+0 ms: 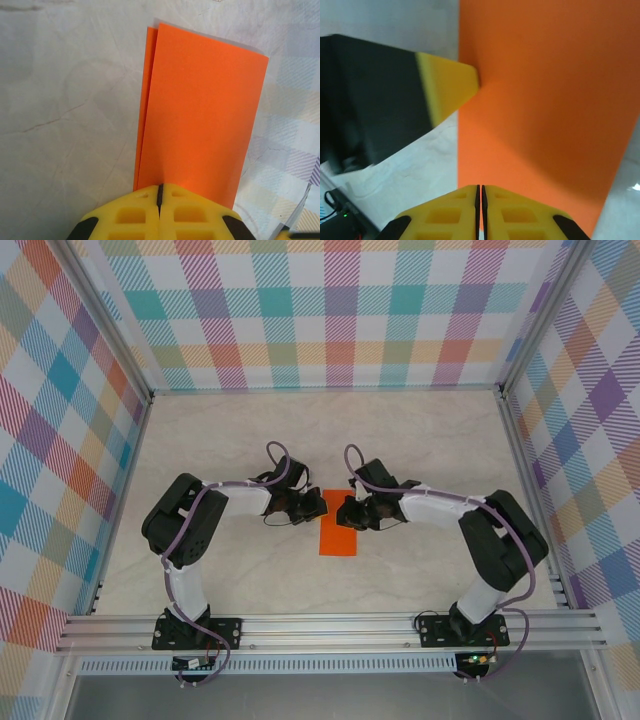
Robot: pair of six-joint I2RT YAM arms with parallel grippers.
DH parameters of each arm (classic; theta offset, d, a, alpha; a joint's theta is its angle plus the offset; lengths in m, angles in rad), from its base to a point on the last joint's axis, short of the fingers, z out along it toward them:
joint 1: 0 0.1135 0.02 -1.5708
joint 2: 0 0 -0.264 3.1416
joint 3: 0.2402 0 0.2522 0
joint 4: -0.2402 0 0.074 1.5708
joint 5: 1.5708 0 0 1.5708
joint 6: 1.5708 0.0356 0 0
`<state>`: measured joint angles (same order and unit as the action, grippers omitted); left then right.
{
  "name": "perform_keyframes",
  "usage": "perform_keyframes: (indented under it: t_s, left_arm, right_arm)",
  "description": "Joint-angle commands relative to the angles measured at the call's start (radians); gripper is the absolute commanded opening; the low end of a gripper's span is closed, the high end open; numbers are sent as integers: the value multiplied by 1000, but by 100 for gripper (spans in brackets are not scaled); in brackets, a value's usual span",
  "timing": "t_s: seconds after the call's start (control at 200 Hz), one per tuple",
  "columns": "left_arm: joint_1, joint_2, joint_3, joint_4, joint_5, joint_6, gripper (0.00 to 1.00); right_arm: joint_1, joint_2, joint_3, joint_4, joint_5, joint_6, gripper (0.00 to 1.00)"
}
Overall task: Fold a paper plane with a square sheet of paper (pick it up from the middle)
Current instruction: Fold the square sheet of paper in half at the center of the table, then rotate the square sheet of paper at the center of the table.
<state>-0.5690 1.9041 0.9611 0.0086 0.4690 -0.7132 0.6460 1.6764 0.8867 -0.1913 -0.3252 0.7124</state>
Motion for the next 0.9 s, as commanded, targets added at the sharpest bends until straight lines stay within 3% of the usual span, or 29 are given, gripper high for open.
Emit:
perform_keyframes:
  t_s: [0.0, 0.42, 0.66, 0.785, 0.895]
  left_arm:
    - [-10, 110, -69, -257, -223, 20, 0]
    - [-11, 97, -57, -263, -222, 21, 1]
    - [-9, -70, 60, -341, -188, 51, 13]
    - [-8, -203, 96, -417, -338, 27, 26]
    - [-3, -299, 55, -429, -454, -6, 27]
  right_arm:
    - [4, 47, -10, 15, -1, -21, 12]
    - [26, -62, -260, 16, -76, 7, 12]
    - [85, -48, -192, 100, -22, 142, 12]
    - [146, 31, -141, 204, 25, 267, 12]
    - [188, 115, -103, 308, 63, 365, 12]
